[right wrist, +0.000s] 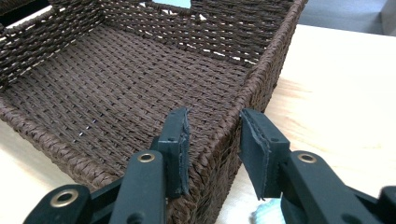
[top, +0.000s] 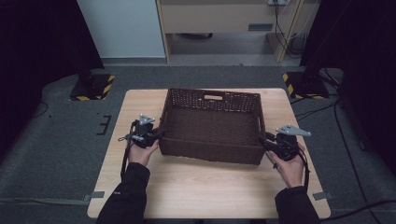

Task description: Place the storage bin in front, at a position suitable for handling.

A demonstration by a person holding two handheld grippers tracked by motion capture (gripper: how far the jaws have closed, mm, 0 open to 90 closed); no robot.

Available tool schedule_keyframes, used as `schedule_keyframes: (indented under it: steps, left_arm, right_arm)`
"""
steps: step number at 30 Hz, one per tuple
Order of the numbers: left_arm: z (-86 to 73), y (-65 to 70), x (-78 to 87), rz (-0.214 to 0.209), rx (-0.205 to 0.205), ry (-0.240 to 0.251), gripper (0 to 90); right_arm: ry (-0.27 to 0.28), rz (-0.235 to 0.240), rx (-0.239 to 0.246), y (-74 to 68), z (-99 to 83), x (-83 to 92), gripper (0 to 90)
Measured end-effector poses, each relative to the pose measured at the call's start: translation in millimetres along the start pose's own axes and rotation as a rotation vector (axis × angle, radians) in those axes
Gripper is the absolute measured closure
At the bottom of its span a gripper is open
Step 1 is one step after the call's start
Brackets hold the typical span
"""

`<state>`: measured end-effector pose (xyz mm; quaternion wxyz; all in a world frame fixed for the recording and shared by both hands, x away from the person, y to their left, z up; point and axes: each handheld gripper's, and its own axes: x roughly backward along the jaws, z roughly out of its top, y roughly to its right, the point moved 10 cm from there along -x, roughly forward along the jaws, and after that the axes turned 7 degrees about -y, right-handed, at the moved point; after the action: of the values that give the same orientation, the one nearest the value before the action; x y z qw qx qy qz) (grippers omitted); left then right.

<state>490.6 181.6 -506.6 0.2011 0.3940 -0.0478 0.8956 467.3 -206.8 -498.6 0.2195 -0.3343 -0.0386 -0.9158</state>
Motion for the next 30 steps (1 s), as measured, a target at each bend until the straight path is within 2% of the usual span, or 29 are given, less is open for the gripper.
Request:
schedule_keyframes:
  steps: [5, 6, 9, 11, 14, 17, 18, 21, 24, 27, 28, 29, 30]
  left_arm:
    - [-9.8, 2.7, 9.3, -0.002, 0.000, 0.007, 70.3]
    - [-11.1, 3.1, 10.8, -0.006, 0.000, 0.008, 69.9]
    - [-7.8, 0.2, 9.0, -0.005, 0.004, 0.012, 69.7]
    - [-6.2, -1.9, 7.8, -0.001, 0.004, 0.014, 69.7]
    - [1.3, -10.7, 4.6, -0.004, 0.033, 0.042, 68.9]
    - [4.7, -12.6, 2.5, 0.006, 0.011, 0.057, 68.8]
    - [5.1, -11.4, 1.0, -0.003, 0.000, 0.061, 67.8]
    - [1.9, -9.1, -3.8, -0.014, -0.015, 0.046, 65.8]
    - [-1.0, -9.3, -6.6, -0.014, -0.018, 0.050, 65.7]
    - [-2.8, -9.8, -4.9, -0.045, 0.016, 0.056, 65.2]
    - [-2.8, -9.8, -4.9, -0.045, 0.016, 0.056, 66.0]
    - [-4.0, -8.8, -2.5, -0.042, 0.020, 0.038, 67.0]
    - [-4.7, -8.0, -1.6, -0.039, 0.018, 0.032, 67.9]
  right_arm:
    - [-0.011, 0.015, 0.017, -5.5, -1.9, 3.4, 61.9]
    - [-0.009, -0.002, 0.042, -5.1, 0.4, 3.7, 60.1]
    - [0.013, -0.024, 0.060, -1.7, 5.0, 2.4, 56.0]
    - [0.031, -0.019, 0.055, 0.3, 8.0, 0.0, 54.4]
    - [0.007, -0.006, 0.035, 2.1, 8.5, -5.7, 51.7]
    - [-0.016, -0.010, 0.028, 3.1, 9.6, -12.8, 49.7]
    - [-0.023, -0.008, 0.021, 3.8, 9.3, -15.5, 49.6]
    - [-0.041, 0.002, -0.001, 3.0, 6.2, -23.3, 52.8]
    - [-0.061, 0.007, 0.010, -0.1, 2.5, -26.3, 54.6]
    - [-0.056, 0.004, 0.002, -0.6, 2.5, -23.7, 55.9]
    - [-0.056, 0.004, 0.002, -0.6, 2.5, -23.7, 55.9]
    - [-0.053, 0.019, -0.029, -0.7, 0.8, -23.6, 56.6]
    - [-0.056, 0.024, -0.036, -1.1, 0.2, -23.4, 56.9]
